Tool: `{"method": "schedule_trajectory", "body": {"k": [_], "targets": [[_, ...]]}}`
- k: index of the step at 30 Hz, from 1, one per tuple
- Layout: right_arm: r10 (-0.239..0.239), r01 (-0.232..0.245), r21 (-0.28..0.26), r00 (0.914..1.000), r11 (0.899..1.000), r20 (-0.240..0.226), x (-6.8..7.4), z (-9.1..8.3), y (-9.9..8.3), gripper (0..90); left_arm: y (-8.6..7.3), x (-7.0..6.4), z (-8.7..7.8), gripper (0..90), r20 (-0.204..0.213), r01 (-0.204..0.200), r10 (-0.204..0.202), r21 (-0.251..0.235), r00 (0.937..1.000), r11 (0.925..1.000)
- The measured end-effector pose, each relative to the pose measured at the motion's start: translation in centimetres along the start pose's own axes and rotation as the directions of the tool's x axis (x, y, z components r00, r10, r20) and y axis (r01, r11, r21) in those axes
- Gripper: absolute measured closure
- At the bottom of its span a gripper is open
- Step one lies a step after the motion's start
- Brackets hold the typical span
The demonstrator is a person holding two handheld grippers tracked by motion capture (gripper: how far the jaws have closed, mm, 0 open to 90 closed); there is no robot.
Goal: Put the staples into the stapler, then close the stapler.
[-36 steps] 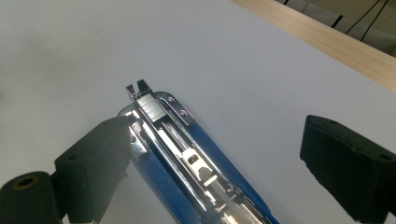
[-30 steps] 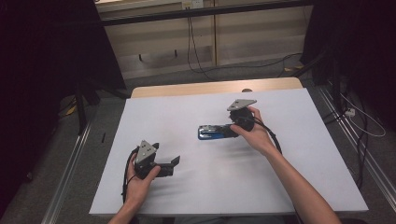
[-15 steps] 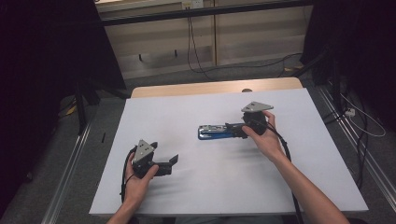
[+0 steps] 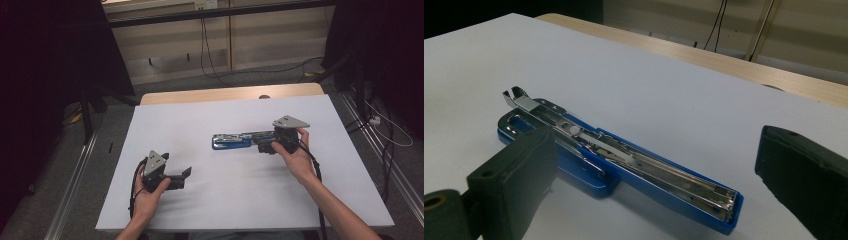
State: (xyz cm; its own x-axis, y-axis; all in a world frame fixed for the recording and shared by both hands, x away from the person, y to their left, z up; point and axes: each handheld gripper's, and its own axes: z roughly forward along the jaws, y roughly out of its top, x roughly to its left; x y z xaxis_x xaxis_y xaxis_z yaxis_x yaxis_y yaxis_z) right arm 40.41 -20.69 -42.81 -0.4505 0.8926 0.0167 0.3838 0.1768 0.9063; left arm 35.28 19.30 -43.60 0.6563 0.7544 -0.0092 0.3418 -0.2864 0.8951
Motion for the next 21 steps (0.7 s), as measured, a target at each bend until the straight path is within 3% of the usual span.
{"method": "schedule_trajectory", "body": {"k": [11,15,21], "targets": [[0.008,-0.008,-0.002,0.9997,1.0,0.022,-0.8,-1.4,-0.8,2.8,-0.2,0.1,0.2,3.5,-0.001,0.014,-0.014,0.012,0.9999,0.9998],[0.003,-0.003,0.002,0.9997,1.0,0.025,-0.9,-1.8,-1.2,2.6,0.0,-0.1,0.3,3.9,-0.002,-0.034,0.034,0.013,0.9994,0.9993],[0.006,-0.006,0.005,0.9996,1.0,0.026,-1.1,-2.4,-2.0,2.3,0.4,-0.6,0.9,4.7,0.009,-0.028,0.028,0.004,0.9996,0.9996]]}}
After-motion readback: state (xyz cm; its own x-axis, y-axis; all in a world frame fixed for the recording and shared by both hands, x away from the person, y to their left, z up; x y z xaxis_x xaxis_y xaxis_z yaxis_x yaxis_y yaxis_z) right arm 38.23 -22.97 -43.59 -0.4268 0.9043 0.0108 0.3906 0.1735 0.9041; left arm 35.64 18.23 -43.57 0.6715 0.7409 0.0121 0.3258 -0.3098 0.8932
